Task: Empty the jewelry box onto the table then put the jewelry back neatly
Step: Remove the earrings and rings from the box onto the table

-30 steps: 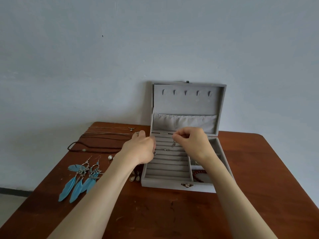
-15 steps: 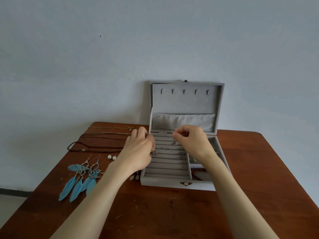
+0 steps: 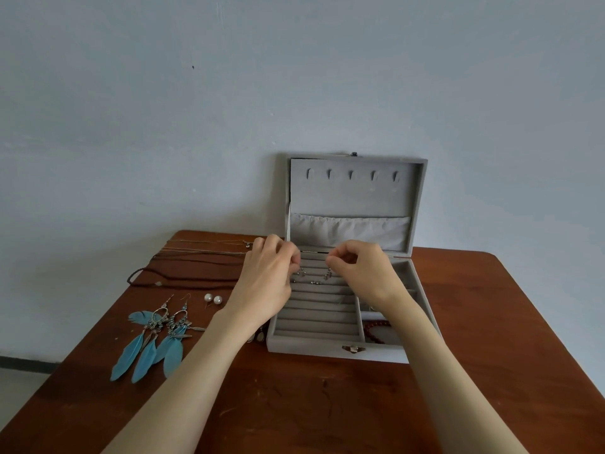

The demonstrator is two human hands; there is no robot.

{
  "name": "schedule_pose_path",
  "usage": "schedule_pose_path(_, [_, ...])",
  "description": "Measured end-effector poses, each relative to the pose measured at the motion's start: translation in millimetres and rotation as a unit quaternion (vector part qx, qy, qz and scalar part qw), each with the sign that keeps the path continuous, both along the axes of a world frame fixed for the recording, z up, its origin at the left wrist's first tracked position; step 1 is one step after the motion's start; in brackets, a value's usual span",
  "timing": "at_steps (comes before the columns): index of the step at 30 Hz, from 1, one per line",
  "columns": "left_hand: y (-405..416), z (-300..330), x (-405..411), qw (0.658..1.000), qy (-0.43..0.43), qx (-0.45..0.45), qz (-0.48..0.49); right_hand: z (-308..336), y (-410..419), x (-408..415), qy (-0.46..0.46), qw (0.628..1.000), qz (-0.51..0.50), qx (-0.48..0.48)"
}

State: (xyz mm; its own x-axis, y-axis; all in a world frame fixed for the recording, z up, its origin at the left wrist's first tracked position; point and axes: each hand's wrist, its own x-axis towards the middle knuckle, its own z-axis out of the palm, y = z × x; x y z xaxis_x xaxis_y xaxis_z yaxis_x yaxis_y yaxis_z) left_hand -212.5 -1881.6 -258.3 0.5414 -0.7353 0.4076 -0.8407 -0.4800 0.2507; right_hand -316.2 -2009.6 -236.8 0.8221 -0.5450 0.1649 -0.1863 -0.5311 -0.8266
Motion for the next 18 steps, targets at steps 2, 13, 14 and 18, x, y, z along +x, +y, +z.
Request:
schedule_pose_path(2, [1,-1,-1,0.998,0.057,-0.032,-0.018,0,0,0,-0.001,1.0,0.0,0.002])
schedule_pose_path(13, [24,18,-3,0.959,0.221,-0.176,0.005,1,4,0,-0.001,1.0,0.015,0.018])
schedule_pose_path(14, [27,20,-4,0.957,0.228,-0.18,0.003,2,6,0,-0.002,1.0,0.019,0.022])
schedule_pose_path(18, [42,29,-7,0.956,0.237,-0.173,0.002,8,18,0,0.0,0.999,0.042,0.03])
